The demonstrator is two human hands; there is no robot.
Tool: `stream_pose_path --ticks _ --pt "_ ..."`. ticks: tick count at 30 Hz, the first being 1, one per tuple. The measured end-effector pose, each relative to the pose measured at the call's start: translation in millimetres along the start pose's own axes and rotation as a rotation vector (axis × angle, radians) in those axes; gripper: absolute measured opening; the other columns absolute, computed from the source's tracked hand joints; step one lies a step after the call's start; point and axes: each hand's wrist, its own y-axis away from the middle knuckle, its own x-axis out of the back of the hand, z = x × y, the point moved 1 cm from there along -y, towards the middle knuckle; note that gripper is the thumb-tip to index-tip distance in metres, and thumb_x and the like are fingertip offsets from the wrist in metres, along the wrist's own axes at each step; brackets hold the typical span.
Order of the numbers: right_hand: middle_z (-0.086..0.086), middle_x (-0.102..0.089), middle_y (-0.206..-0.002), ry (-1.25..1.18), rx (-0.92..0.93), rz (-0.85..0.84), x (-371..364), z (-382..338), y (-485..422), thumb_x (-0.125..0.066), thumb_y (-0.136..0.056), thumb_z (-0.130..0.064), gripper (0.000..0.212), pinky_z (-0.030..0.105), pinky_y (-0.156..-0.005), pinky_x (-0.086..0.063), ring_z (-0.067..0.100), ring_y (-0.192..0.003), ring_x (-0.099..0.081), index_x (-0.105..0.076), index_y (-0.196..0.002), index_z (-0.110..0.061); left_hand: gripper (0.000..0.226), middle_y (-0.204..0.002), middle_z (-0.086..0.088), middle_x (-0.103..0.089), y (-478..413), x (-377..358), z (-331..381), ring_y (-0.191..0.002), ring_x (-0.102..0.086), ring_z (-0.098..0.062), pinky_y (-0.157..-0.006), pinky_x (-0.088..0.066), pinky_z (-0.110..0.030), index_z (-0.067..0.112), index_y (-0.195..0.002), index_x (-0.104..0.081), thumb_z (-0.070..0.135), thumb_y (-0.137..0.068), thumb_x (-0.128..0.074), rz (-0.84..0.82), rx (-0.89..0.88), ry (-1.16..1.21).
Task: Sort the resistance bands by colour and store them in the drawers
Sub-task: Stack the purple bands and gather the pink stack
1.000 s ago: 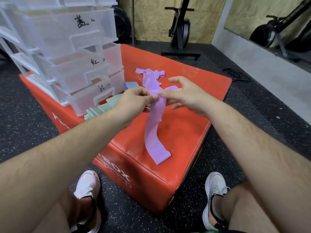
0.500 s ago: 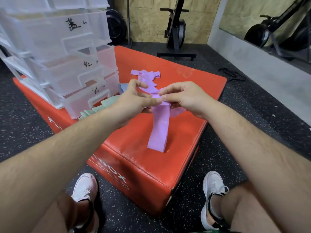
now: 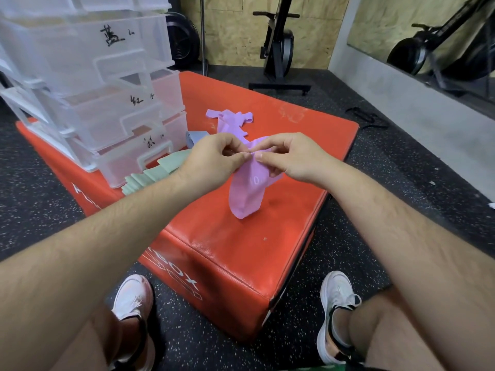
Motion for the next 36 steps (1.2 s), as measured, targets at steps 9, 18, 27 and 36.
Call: stream_pose_path --ticks 9,18,27,36 --pt "0.003 -0.065 -0.094 0.167 0.128 0.011 -10 0 -3 -0.066 -0.096 -0.031 0.023 0.022 -0.071 -0.046 0.007 -0.078 -0.056 -0.071 -0.104 -0.010 0.008 -0.078 0.008 -0.064 -4 4 -3 -0.063 -0.052 0.001 -0.061 -0.043 -0.016 0.015 -0.091 -0.064 0.022 -0.093 -0.060 0.102 -0.027 0.049" --pt "0.004 -0.052 -0.082 -0.036 -0.005 -0.128 -34 1 -6 -0.056 -0.087 -0.040 0.026 0.036 -0.070 -0.037 0.017 -0.076 -0.046 -0.069 -0.098 -0.019 0.009 -0.088 -0.004 -0.071 -4 8 -10 -0.068 -0.058 -0.008 -0.070 -0.053 -0.030 0.022 -0.095 -0.072 0.029 -0.089 -0.071 -0.043 0.033 0.146" --pt "0.001 -0.071 -0.081 -0.023 -0.085 -0.309 -36 11 -8 -0.086 -0.073 -0.042 0.037 0.038 -0.080 -0.049 0.010 -0.078 -0.061 -0.072 -0.086 -0.009 0.012 -0.069 0.003 -0.061 -4 17 -32 -0.054 -0.055 -0.013 -0.060 -0.050 -0.030 0.014 -0.084 -0.063 0.021 -0.092 -0.066 0.096 0.156 0.264" --pt "-0.001 -0.067 -0.081 0.192 -0.177 -0.392 -1 32 -1 -0.089 -0.070 -0.035 0.031 0.034 -0.079 -0.046 0.011 -0.077 -0.060 -0.076 -0.089 -0.014 0.015 -0.078 -0.004 -0.060 -5 28 -74 -0.060 -0.054 -0.017 -0.057 -0.049 -0.026 0.020 -0.080 -0.058 0.022 -0.094 -0.062 0.165 0.308 0.203"
